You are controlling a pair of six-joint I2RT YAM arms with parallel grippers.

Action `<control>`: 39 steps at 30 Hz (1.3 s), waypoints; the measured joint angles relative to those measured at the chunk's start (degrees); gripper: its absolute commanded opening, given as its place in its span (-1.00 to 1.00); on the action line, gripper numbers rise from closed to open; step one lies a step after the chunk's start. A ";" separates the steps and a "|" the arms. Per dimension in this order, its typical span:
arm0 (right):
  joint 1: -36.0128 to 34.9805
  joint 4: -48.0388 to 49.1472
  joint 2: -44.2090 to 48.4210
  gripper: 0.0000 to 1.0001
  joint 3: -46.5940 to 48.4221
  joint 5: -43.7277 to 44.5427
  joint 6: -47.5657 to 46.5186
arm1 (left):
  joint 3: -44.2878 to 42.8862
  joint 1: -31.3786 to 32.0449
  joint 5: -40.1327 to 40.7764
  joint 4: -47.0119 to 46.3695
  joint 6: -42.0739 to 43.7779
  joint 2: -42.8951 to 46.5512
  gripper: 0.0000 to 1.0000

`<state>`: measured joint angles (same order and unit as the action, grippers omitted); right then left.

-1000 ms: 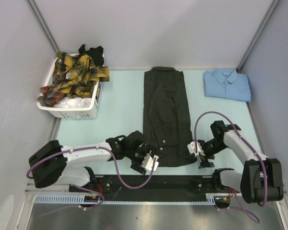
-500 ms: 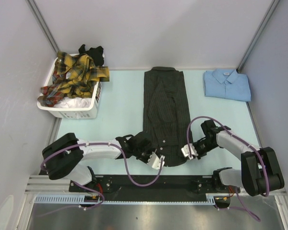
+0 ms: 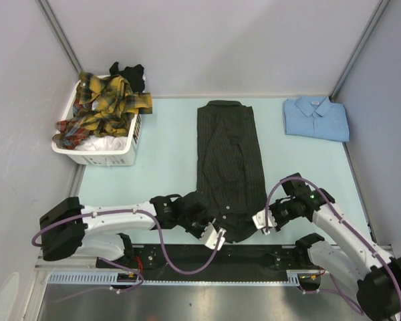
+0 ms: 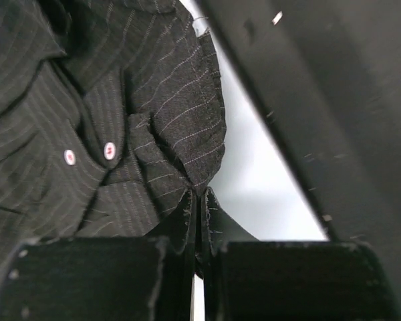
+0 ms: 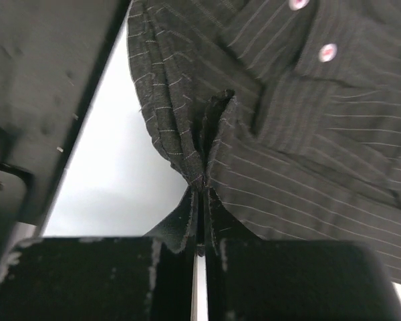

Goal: Fold and stack the long sleeve shirts
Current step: Fold the shirt

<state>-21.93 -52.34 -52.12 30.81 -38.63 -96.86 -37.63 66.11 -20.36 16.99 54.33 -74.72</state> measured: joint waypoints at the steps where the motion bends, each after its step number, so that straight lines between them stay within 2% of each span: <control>1: -0.68 -0.96 1.84 -1.00 0.00 -0.09 1.01 | 0.00 0.79 -0.31 0.52 -0.79 1.22 -1.00; 5: -1.75 -2.86 3.74 -1.00 0.42 -0.33 4.72 | 0.04 1.09 -0.48 1.84 -2.49 2.56 -1.00; 11: -1.70 -1.84 0.98 -1.00 1.79 -0.24 9.25 | 0.35 -0.04 -0.63 2.38 -3.28 3.98 -1.00; 16: 1.25 -0.52 -4.02 -1.00 7.06 -0.76 11.15 | -2.10 -6.51 -2.38 5.07 -2.56 2.84 -1.00; 22: 8.50 1.70 -23.67 -1.00 25.99 -3.06 11.32 | -19.98 -19.52 -5.75 9.70 0.98 -7.61 -1.00; 25: 10.67 4.24 -35.98 -1.00 37.24 -3.91 11.39 | -31.10 -25.20 -7.30 11.06 2.19 -16.26 -1.00; 32: 13.35 6.69 -57.27 -1.00 57.18 -4.33 11.78 | -52.87 -33.73 -8.26 14.45 2.75 -36.98 -0.99; 34: 13.75 7.19 -62.62 -1.00 61.96 -4.24 12.04 | -56.94 -35.08 -8.20 15.23 2.93 -41.46 -0.92; 38: 14.27 7.15 -70.38 -0.78 68.65 -3.85 12.85 | -60.78 -36.57 -7.82 17.05 3.43 -47.50 -0.71; 39: 14.43 7.15 -71.56 -0.61 69.35 -3.78 12.81 | -61.16 -36.61 -7.82 17.53 3.63 -48.30 -0.61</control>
<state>-7.51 -45.19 -123.68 100.16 -42.41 -84.05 -98.78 29.50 -28.18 34.52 57.95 -123.02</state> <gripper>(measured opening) 0.078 0.101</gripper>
